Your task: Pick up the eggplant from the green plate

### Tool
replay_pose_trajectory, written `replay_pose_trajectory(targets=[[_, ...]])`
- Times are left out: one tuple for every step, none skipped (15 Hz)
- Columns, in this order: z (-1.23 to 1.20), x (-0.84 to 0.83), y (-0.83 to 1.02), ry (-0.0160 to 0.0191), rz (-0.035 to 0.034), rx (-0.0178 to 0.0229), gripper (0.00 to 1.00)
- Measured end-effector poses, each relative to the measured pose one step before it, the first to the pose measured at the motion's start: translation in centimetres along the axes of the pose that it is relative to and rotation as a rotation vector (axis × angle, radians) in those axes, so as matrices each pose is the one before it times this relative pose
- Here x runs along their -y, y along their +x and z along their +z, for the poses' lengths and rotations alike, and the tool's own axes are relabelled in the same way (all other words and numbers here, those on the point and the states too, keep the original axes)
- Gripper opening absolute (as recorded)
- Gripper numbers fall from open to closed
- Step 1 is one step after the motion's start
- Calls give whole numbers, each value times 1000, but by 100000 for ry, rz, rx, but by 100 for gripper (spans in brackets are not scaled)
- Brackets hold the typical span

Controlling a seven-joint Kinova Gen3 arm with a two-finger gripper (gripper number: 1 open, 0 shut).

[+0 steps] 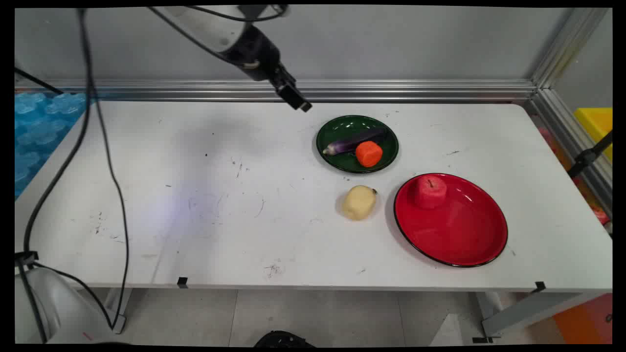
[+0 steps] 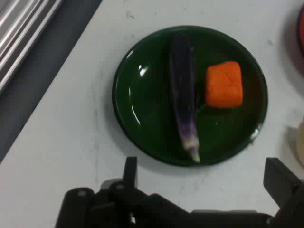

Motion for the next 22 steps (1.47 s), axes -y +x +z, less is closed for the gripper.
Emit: replay_pose_trajectory(targets=[[645,96,260,136,-628,-64,100],[1058,109,479,89,-735,-29,100],[1036,105,432,67,-668,38,100],[718,60,285,8,-370,99,100],[1048,99,408,8,-476,190,100],[1478,152,521,-114,-532,350,100],[1115,120,391,-151,-353,308,100],[1059,111,393,-193,-263,305,100],[705,97,229,-139,-214,251,100],[990,112,337,-277,-117,398,100],[699,97,213,-264,-18,329,100],[931,112,275,-403,57,471,100],[1107,136,331,-527,251,573,100],[1012,183,262,-394,201,514,100],[882,157,233,-395,164,418,100],[564,131,163,-242,52,213,100],[813,175,249,-383,43,199,100],[572,123,202,-255,-3,86,100],[730,197,214,-330,-105,100,100],[452,166,114,-169,-156,1,100],[678,211,196,-332,-99,41,100],[451,134,141,-262,3,-1,100]])
